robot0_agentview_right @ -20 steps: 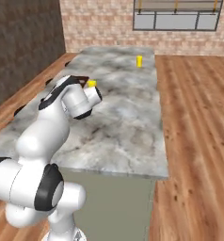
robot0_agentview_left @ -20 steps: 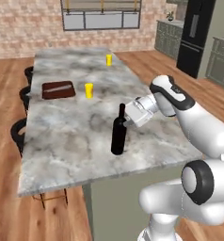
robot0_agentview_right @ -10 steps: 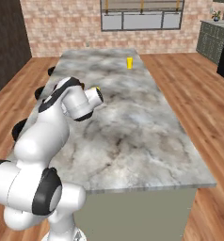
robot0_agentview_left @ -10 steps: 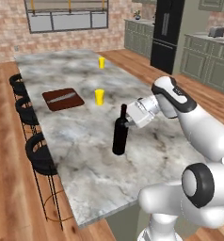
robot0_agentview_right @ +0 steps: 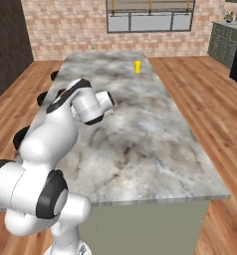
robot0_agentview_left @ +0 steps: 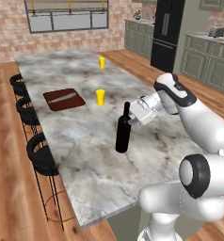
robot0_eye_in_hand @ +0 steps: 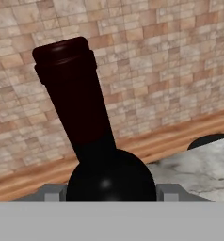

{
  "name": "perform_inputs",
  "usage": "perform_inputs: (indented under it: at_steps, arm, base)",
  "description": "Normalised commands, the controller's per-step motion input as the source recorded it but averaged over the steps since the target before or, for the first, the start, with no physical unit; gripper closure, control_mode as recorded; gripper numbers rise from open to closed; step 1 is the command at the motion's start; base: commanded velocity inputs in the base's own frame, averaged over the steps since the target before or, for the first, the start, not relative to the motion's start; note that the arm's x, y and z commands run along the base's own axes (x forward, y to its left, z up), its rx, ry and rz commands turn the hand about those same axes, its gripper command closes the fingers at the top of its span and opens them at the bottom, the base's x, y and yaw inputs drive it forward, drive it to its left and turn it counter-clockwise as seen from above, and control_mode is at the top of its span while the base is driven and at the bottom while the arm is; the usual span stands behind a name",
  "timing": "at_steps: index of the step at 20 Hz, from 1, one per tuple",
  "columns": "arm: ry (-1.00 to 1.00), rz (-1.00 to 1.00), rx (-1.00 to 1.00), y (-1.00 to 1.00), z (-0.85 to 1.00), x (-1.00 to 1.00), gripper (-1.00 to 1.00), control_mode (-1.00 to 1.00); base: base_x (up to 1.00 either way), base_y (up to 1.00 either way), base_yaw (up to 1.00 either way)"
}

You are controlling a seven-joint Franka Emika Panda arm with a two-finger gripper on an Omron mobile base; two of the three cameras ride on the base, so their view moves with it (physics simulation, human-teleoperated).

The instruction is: Place the drinks on the dining counter in a tight cluster.

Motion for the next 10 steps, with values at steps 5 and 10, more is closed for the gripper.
perform_inputs:
  at_steps: [5, 10]
  arm:
    - [0.0, 0.0, 0.0, 0.11, -0.04, 0.13, 1.0, -1.0]
    - [0.0, 0.0, 0.0, 0.66, -0.1, 0.99, 1.0, -1.0]
  base:
    - [0.06, 0.06, 0.0]
    - [0.0, 0.0, 0.0]
